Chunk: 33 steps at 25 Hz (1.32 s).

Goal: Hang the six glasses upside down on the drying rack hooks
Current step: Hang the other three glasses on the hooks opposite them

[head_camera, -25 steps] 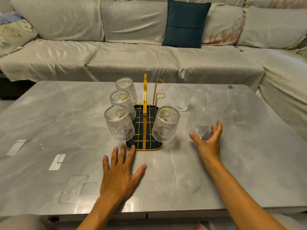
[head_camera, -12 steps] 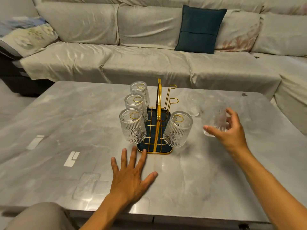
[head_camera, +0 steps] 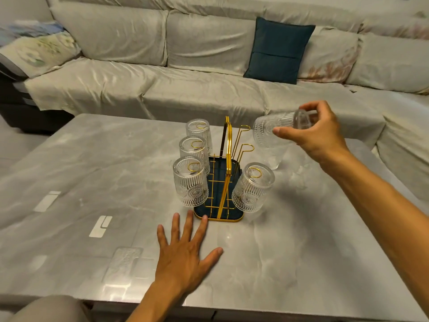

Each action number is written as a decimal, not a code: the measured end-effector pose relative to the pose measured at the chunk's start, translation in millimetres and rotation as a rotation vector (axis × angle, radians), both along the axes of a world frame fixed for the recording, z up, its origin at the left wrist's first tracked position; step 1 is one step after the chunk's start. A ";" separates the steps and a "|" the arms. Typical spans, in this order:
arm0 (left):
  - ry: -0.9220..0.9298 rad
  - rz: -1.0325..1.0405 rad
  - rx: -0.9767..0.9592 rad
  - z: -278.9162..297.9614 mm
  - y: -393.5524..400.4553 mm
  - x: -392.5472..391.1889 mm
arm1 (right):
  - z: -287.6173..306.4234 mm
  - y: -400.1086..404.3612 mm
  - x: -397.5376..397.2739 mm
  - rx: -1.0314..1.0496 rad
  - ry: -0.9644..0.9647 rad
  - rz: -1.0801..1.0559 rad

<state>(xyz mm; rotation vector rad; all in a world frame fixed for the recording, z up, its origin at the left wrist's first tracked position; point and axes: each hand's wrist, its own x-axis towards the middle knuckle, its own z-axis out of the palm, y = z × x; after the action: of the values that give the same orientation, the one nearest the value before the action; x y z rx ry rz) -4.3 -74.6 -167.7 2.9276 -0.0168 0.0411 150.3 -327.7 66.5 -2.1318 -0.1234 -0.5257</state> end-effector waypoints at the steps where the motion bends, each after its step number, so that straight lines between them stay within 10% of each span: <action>1: -0.008 0.002 -0.006 -0.5 0.1 -0.1 | -1.0 6.6 2.8 -0.062 -0.031 -0.001; 25: 0.019 0.010 0.021 1.7 -0.2 0.6 | -53.3 62.2 38.0 -0.529 0.180 0.199; 33: 0.029 0.007 0.028 6.7 -1.3 -3.0 | -64.8 19.8 22.7 -0.069 0.098 0.041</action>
<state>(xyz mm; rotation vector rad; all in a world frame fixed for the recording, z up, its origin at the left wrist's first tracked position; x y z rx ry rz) -7.4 -75.9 -161.0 2.9563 -0.0033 -0.0007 173.0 -307.9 1.7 -2.2133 -0.1312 -0.3971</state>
